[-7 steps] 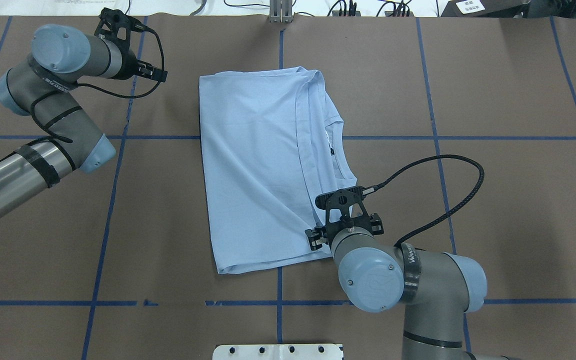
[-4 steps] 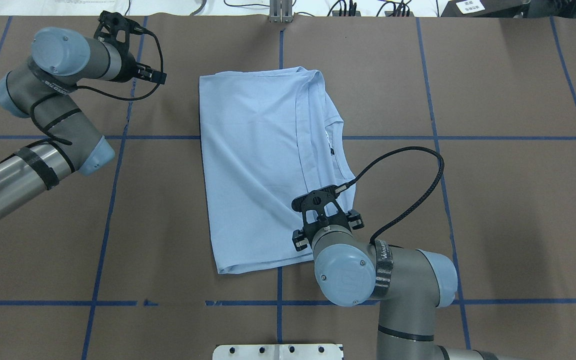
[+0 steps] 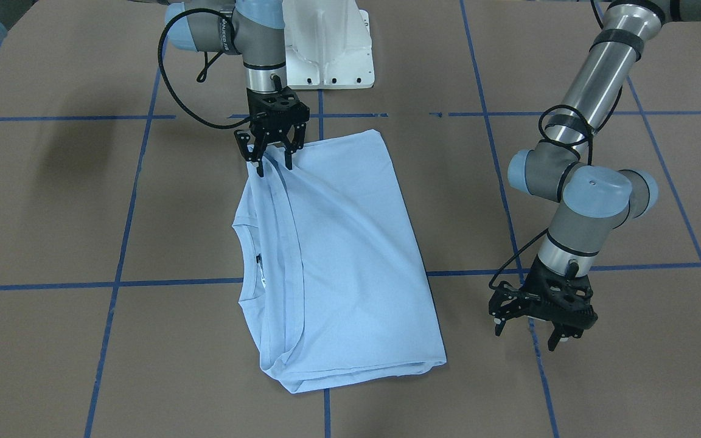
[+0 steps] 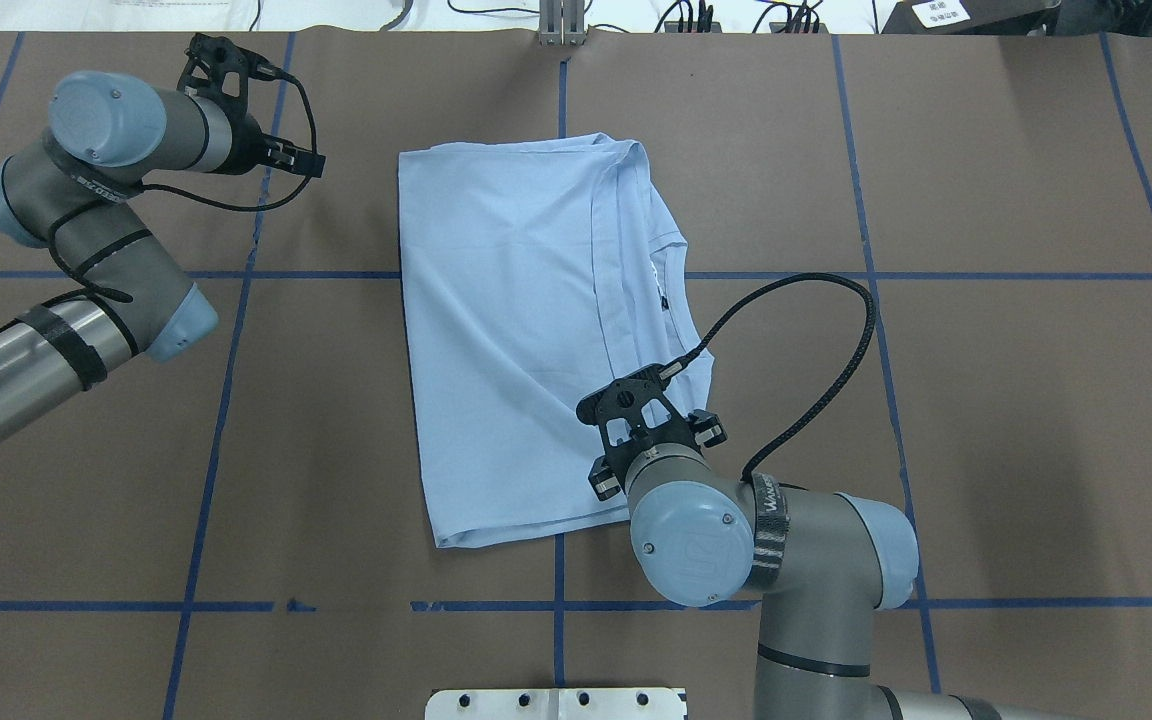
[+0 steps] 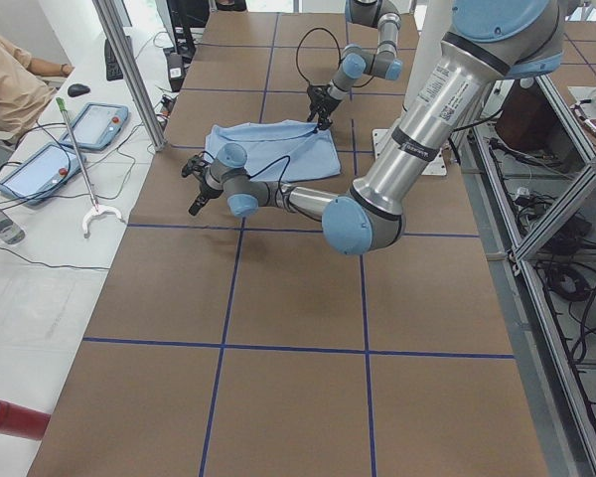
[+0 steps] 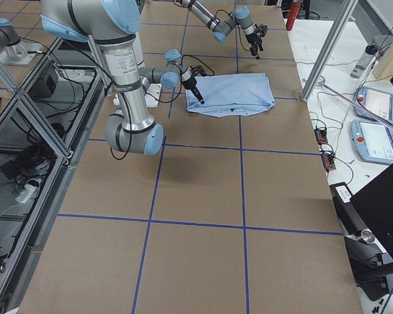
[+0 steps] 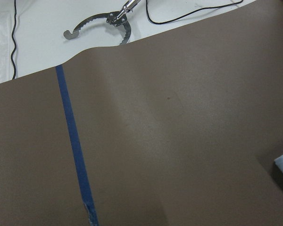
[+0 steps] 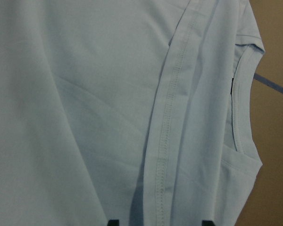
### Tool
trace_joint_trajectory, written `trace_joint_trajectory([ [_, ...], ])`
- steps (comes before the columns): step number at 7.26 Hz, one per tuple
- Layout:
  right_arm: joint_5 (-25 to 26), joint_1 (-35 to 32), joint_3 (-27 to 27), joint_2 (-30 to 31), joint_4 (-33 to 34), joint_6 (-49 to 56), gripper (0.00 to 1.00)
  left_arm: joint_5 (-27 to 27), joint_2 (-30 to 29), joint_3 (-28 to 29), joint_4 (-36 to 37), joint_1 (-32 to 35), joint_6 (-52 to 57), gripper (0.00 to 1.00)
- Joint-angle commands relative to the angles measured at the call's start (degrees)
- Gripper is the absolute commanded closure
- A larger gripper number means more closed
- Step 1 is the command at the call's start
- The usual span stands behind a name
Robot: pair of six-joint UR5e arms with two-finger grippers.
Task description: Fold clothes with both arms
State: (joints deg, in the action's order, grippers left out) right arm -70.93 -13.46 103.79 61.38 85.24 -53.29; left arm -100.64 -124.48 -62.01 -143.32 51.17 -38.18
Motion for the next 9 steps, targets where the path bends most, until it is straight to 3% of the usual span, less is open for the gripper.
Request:
trace_joint_trajectory([
  [1,-0.4,-0.6,0.3,0.3,0.0,1.3,0.37,0.0,0.1,0.1,-0.3,0.0,-0.2,0.00],
  [7,-1.6,0.4,-0.3,0.8,0.1,0.6,0.49,0.0,0.2,0.0,-0.4,-0.1,-0.2,0.00],
  [8,-1.6,0.5,-0.3,0.8,0.2,0.6,0.60,0.0,0.2,0.0,-0.4,0.0,-0.2,0.00],
  [9,-1.6,0.4,-0.3,0.9,0.2,0.6,0.79,0.0,0.2,0.0,-0.4,0.0,-0.2,0.00],
])
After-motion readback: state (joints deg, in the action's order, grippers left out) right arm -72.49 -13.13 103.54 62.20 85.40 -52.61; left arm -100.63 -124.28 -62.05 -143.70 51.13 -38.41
